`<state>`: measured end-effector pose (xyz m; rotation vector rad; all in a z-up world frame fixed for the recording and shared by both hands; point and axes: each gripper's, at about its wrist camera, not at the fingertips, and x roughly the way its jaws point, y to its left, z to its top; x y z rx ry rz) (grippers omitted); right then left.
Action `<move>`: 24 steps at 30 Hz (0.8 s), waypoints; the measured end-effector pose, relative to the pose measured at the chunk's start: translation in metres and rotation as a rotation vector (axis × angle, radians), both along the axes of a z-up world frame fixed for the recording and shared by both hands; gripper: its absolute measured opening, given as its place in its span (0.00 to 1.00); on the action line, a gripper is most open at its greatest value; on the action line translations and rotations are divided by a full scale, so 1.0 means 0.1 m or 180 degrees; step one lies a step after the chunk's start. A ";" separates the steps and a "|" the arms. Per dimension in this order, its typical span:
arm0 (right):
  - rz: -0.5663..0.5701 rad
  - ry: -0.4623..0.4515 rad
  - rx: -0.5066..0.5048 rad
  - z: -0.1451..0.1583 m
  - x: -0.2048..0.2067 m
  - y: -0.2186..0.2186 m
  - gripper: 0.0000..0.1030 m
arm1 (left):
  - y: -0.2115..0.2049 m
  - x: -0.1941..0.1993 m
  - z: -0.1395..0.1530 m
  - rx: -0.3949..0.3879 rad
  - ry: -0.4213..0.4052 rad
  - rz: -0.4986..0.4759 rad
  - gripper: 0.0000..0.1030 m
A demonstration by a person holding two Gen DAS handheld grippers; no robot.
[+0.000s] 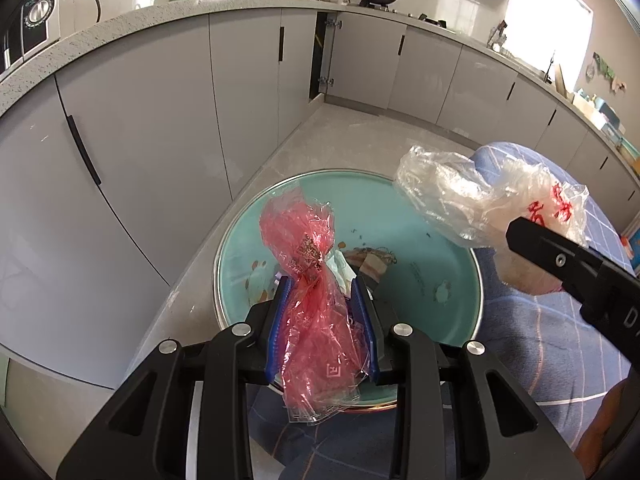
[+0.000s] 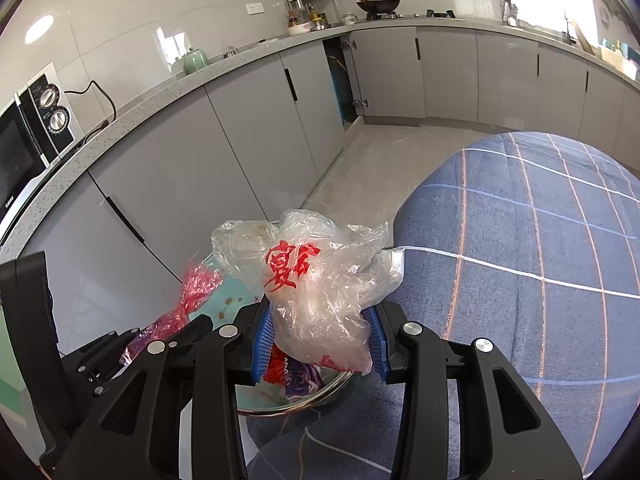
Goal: Collect trash
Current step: 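Carry the pink wrapper and clear bag over the teal bucket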
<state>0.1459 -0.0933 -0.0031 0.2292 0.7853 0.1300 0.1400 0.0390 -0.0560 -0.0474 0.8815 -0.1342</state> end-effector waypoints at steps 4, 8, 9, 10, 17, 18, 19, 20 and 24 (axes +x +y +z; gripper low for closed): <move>-0.0015 0.0038 0.0003 -0.05 0.04 -0.02 0.40 | 0.00 0.05 -0.04 0.0011 0.0024 -0.0006 0.30; 0.0001 0.0118 0.0005 -0.13 0.08 0.00 0.40 | 0.00 0.11 -0.10 0.0024 0.0066 -0.0008 0.30; 0.0003 0.0129 0.0005 -0.15 0.09 0.00 0.40 | 0.00 0.13 -0.12 0.0025 0.0085 -0.0007 0.30; 0.0002 0.0138 0.0004 -0.16 0.10 -0.01 0.40 | 0.00 0.14 -0.14 0.0028 0.0094 -0.0009 0.30; -0.0005 0.0225 0.0022 -0.25 0.22 -0.03 0.40 | 0.00 0.26 -0.26 0.0020 0.0198 -0.0007 0.30; -0.0002 0.0241 0.0029 -0.27 0.24 -0.02 0.40 | 0.00 0.28 -0.28 0.0020 0.0219 -0.0016 0.30; 0.0006 0.0255 0.0038 -0.28 0.27 -0.01 0.40 | 0.00 0.31 -0.30 0.0022 0.0237 -0.0025 0.30; 0.0013 0.0264 0.0039 -0.29 0.30 0.01 0.40 | 0.00 0.33 -0.31 0.0027 0.0251 -0.0028 0.30; 0.0038 0.0317 0.0028 -0.35 0.41 0.07 0.40 | 0.01 0.41 -0.36 0.0067 0.0289 -0.0004 0.30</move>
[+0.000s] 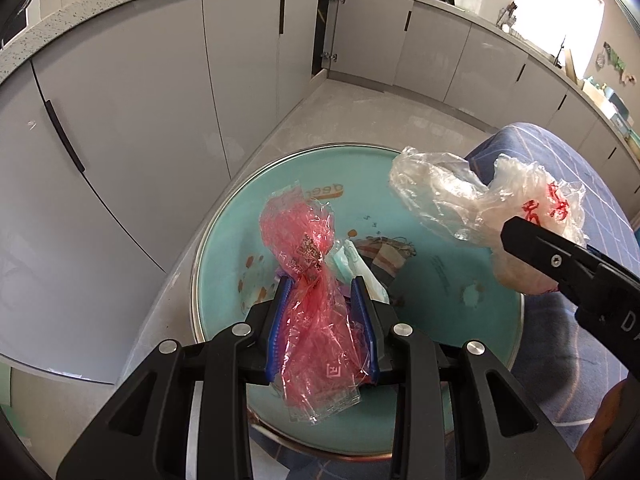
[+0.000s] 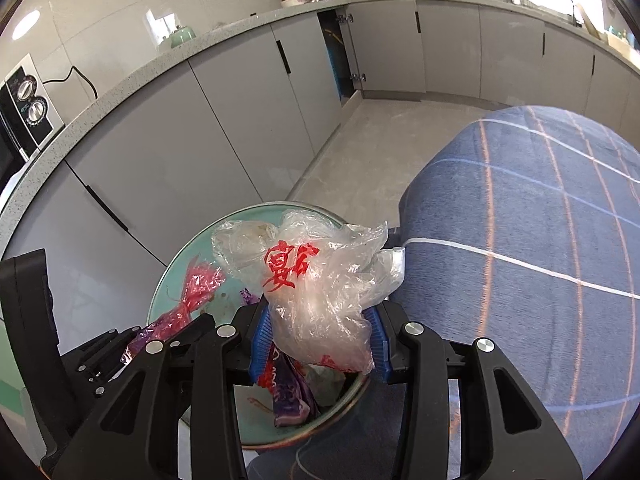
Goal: Collect trash
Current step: 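Carry the pink wrapper and clear bag over the teal bucket, then open both tools to drop the pink wrapper and clear bag into the bucket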
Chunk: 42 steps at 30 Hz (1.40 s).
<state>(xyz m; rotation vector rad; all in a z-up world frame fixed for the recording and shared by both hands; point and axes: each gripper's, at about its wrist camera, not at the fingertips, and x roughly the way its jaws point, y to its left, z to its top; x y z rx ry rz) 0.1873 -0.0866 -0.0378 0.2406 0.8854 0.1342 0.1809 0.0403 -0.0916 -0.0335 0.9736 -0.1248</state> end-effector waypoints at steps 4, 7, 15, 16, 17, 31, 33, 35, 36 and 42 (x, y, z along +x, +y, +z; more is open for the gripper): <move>-0.0003 0.0070 0.0030 -0.07 0.10 0.02 0.40 | 0.00 0.06 -0.04 0.0035 0.0033 0.0007 0.30; 0.0006 0.0132 0.0056 -0.12 0.15 0.03 0.40 | 0.00 0.08 -0.07 0.0046 0.0049 0.0013 0.30; 0.0059 0.0284 0.0180 -0.25 0.24 0.03 0.43 | 0.01 0.10 -0.11 0.0063 0.0079 0.0046 0.30; 0.0076 0.0285 0.0205 -0.26 0.24 0.03 0.46 | 0.01 0.10 -0.11 0.0069 0.0082 0.0046 0.30; 0.0096 0.0271 0.0227 -0.25 0.24 0.03 0.50 | 0.02 0.10 -0.12 0.0074 0.0088 0.0049 0.30; 0.0157 0.0142 0.0487 -0.18 0.26 -0.11 0.67 | 0.03 0.05 -0.09 0.0117 0.0072 0.0089 0.33; 0.0123 0.0020 0.0583 -0.08 0.19 -0.19 0.70 | 0.03 0.05 -0.08 0.0122 0.0065 0.0099 0.36; 0.0104 -0.0071 0.0608 0.00 0.13 -0.24 0.71 | 0.02 0.05 -0.06 0.0131 0.0051 0.0115 0.37; 0.0061 -0.0113 0.0591 0.05 0.08 -0.26 0.71 | 0.01 0.05 -0.05 0.0123 0.0045 0.0111 0.39; -0.0095 -0.0286 0.0380 0.16 -0.19 -0.33 0.71 | -0.10 -0.02 0.02 0.0221 -0.0069 0.0092 0.61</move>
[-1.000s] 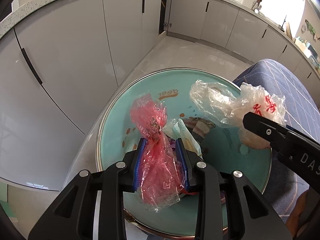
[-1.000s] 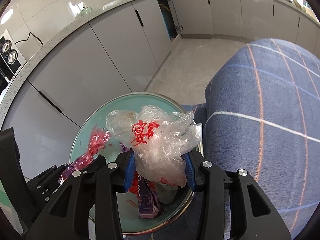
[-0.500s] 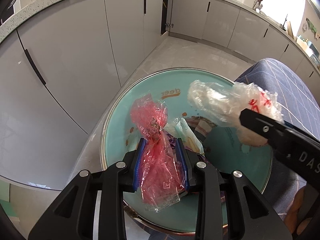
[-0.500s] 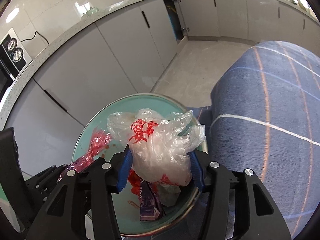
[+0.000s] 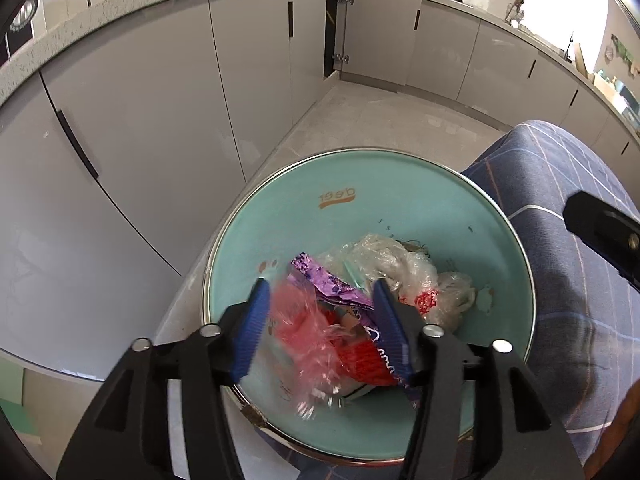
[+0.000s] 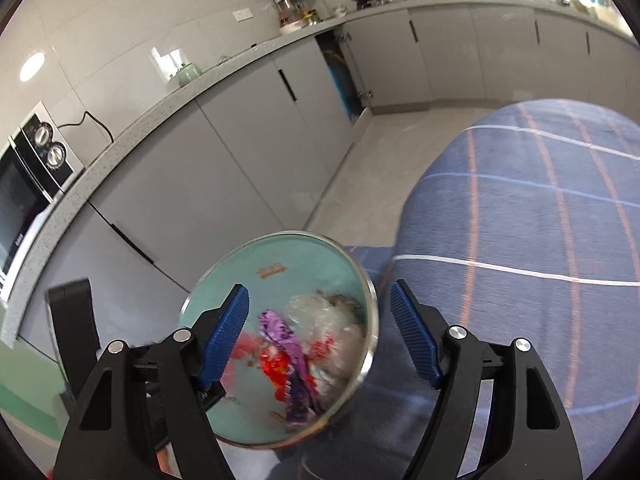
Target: Collect trash
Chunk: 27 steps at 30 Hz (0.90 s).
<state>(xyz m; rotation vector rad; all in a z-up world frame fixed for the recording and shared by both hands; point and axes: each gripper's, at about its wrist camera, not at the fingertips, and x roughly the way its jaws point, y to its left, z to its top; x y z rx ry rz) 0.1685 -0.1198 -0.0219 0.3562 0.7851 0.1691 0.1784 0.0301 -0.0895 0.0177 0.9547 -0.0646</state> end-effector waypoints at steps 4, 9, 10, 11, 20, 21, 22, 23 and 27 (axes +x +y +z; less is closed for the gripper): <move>-0.0088 -0.0102 -0.0172 0.05 -0.17 -0.02 0.72 | -0.03 -0.08 0.05 0.0061 -0.0041 0.0070 0.73; -0.0191 -0.0166 -0.0222 0.09 -0.32 -0.06 0.83 | -0.05 -0.22 0.11 0.0171 -0.0031 0.0208 0.88; -0.0199 -0.0195 -0.0221 0.10 -0.36 -0.07 0.85 | -0.05 -0.26 0.12 0.0185 -0.0029 0.0236 0.88; -0.0200 -0.0208 -0.0239 0.10 -0.39 -0.06 0.87 | -0.05 -0.30 0.12 0.0189 -0.0019 0.0251 0.89; -0.0170 0.0021 -0.0284 0.07 -0.63 -0.12 0.90 | -0.12 -0.64 0.11 0.0213 0.0097 0.0260 0.90; -0.0176 0.0038 -0.0272 0.07 -0.66 -0.13 0.90 | -0.13 -0.69 0.12 0.0221 0.0085 0.0247 0.90; -0.0192 0.0051 -0.0260 0.07 -0.70 -0.14 0.91 | -0.14 -0.73 0.13 0.0229 0.0075 0.0241 0.90; -0.0197 0.0058 -0.0260 0.08 -0.73 -0.14 0.91 | -0.15 -0.78 0.14 0.0233 0.0062 0.0240 0.91; -0.0188 0.0113 -0.0319 0.07 -0.83 -0.13 0.91 | -0.17 -0.92 0.12 0.0215 0.0096 0.0234 0.94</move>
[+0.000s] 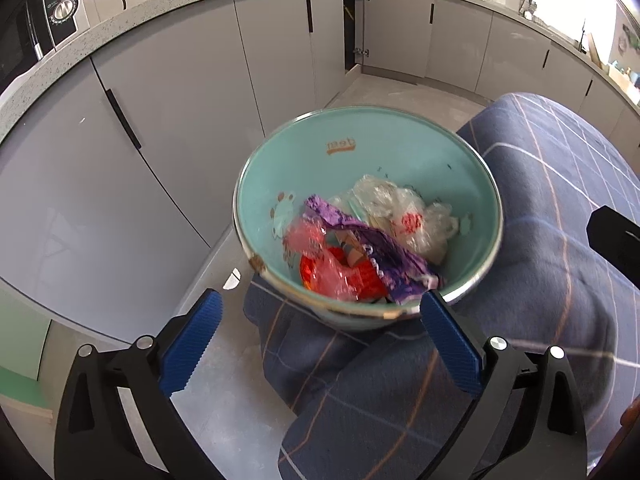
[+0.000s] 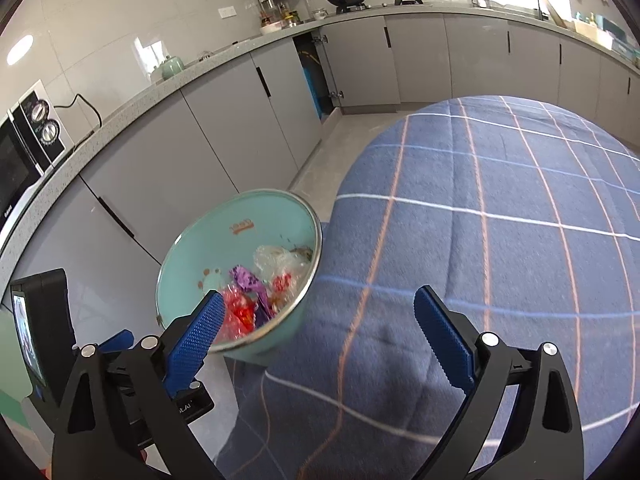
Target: Collect trash
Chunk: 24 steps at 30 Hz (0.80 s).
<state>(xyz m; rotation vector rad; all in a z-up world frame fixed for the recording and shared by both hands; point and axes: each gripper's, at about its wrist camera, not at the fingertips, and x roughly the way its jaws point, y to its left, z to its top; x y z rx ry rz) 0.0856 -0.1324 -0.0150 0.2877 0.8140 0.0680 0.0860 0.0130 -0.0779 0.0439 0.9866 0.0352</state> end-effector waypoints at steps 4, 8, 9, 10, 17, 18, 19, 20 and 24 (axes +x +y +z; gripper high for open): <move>-0.0028 0.0065 -0.0034 -0.02 -0.09 0.00 0.91 | 0.01 -0.06 -0.09 -0.0032 0.0109 0.0020 0.94; -0.0054 0.0159 -0.0053 -0.06 -0.12 -0.01 0.91 | 0.03 -0.10 -0.13 -0.0089 0.0227 0.0013 0.94; -0.0059 0.0184 -0.0055 -0.08 -0.14 -0.01 0.91 | 0.04 -0.12 -0.12 -0.0094 0.0231 0.0012 0.94; -0.0058 0.0196 -0.0055 -0.08 -0.14 -0.01 0.91 | 0.05 -0.13 -0.12 -0.0082 0.0222 0.0018 0.94; 0.0049 0.0141 -0.0058 -0.08 -0.29 0.04 0.91 | 0.20 -0.34 -0.02 0.0018 0.0062 0.0163 0.94; 0.0065 0.0079 -0.0058 -0.05 -0.35 0.05 0.91 | 0.22 -0.40 0.03 0.0016 -0.0027 0.0215 0.94; 0.0074 0.0037 -0.0070 -0.02 -0.38 0.06 0.91 | 0.23 -0.43 0.06 0.0012 -0.0077 0.0237 0.94; 0.0079 -0.0022 -0.0086 0.02 -0.43 0.07 0.91 | 0.25 -0.50 0.12 0.0004 -0.0175 0.0269 0.94; 0.0065 -0.0248 -0.0079 0.21 -0.62 0.07 0.91 | 0.25 -0.72 0.37 0.0150 -0.0625 0.0341 0.94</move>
